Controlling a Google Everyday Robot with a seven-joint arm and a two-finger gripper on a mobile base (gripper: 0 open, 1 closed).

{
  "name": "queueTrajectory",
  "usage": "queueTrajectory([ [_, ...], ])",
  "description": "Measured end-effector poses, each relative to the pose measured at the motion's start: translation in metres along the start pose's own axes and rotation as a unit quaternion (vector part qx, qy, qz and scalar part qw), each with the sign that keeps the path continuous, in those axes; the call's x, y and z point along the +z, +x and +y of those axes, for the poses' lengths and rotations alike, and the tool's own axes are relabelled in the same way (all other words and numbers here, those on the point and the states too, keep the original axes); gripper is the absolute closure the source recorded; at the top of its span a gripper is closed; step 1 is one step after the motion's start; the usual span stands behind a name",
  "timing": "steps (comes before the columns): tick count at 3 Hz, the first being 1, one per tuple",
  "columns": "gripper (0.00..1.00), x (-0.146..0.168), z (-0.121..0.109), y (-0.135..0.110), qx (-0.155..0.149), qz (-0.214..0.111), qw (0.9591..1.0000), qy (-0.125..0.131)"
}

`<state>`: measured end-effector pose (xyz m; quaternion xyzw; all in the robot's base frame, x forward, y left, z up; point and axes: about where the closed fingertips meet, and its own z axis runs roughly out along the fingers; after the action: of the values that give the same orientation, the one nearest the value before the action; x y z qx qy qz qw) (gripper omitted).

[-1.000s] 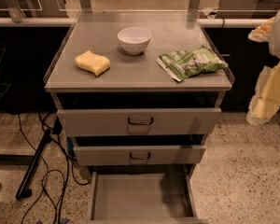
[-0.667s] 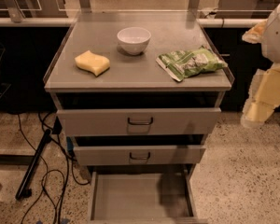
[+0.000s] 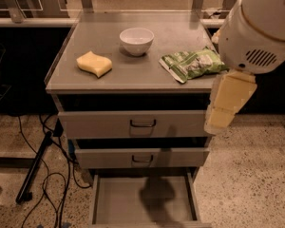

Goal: Place sponge into bottom drawer

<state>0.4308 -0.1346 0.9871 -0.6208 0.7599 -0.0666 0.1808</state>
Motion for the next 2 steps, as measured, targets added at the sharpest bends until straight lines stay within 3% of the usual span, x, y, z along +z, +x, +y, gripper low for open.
queueTrajectory([
  [1,0.00,-0.003,0.002,-0.004,0.000,-0.008,1.0000,0.003],
  [2,0.00,0.018,-0.011,-0.024,0.015,-0.007,0.9998,0.008],
])
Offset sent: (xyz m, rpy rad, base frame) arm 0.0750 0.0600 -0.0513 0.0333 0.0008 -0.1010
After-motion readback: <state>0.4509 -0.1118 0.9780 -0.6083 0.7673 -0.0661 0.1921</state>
